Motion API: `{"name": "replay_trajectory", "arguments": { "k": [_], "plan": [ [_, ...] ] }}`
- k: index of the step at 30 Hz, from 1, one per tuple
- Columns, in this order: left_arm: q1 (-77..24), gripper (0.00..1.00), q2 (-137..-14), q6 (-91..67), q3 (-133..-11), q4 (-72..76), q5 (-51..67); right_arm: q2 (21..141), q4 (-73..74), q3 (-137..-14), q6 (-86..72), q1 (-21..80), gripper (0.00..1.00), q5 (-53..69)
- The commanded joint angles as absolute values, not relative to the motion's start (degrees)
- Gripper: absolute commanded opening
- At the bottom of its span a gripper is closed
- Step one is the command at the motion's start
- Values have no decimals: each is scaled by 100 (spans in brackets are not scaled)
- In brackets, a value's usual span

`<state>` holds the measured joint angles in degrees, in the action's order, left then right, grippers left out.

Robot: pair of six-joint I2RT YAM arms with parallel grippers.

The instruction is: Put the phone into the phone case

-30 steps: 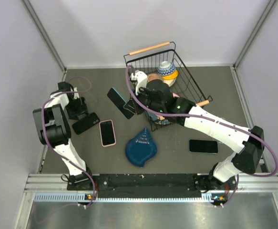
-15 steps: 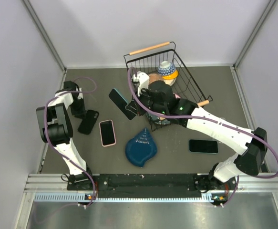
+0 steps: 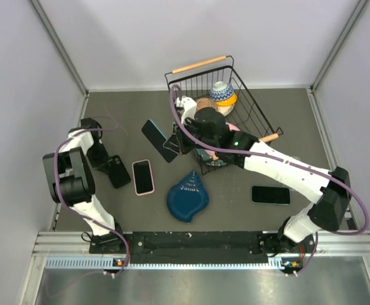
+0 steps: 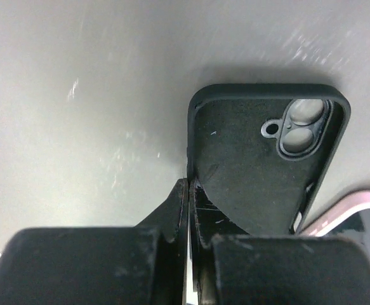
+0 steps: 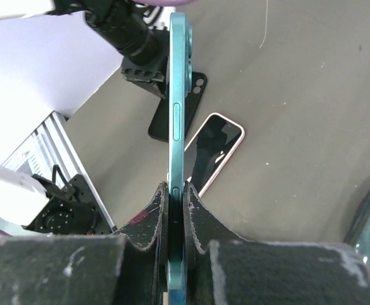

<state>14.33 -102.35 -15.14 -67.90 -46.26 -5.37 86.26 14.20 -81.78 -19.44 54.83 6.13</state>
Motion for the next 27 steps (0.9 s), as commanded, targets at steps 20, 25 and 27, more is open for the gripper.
{"name": "replay_trajectory", "arguments": {
  "k": [20,25,27],
  "plan": [
    [3920,3,-7690,-3199,-4721,-3209,1783,11662,1125,-10536,-3427,6099,0,246],
    [4060,0,-8077,-3261,-4307,-2743,2118,12374,1195,-11047,-3630,6187,0,264],
    [4061,0,-8226,-3243,-4228,-2567,2197,12629,1195,-11214,-3682,6196,0,264]
  ]
}}
